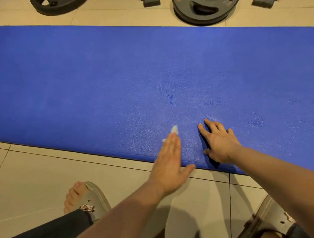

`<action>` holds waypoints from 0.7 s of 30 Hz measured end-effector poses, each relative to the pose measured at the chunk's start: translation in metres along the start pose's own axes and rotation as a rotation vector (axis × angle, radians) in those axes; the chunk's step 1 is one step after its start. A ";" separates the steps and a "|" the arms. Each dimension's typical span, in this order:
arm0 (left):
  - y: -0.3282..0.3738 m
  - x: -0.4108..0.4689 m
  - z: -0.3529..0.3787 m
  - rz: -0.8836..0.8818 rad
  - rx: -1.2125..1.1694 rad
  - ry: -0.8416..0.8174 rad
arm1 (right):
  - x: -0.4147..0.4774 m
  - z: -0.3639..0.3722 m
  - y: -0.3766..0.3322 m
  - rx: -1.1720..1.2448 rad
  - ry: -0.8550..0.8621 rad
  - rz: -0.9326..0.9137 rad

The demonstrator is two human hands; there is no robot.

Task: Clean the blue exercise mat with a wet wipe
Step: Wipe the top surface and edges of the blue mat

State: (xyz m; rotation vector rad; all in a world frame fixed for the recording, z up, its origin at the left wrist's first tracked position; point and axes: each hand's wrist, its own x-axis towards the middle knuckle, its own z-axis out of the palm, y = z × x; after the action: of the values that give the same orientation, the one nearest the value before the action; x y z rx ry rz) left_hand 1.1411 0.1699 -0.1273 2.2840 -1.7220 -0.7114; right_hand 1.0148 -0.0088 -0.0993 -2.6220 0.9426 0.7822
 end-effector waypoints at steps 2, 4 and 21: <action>0.016 0.002 0.010 0.104 0.068 -0.072 | 0.000 0.001 0.001 0.009 0.004 0.000; 0.008 0.005 0.008 0.202 0.197 -0.095 | 0.000 0.001 0.002 0.018 0.004 -0.001; -0.036 0.003 -0.020 -0.400 -0.212 0.591 | -0.001 0.002 0.000 0.026 0.009 0.000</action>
State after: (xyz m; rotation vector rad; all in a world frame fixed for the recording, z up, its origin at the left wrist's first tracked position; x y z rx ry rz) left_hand 1.1820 0.1752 -0.1263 2.3771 -0.9012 -0.2131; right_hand 1.0130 -0.0073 -0.1006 -2.6055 0.9484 0.7535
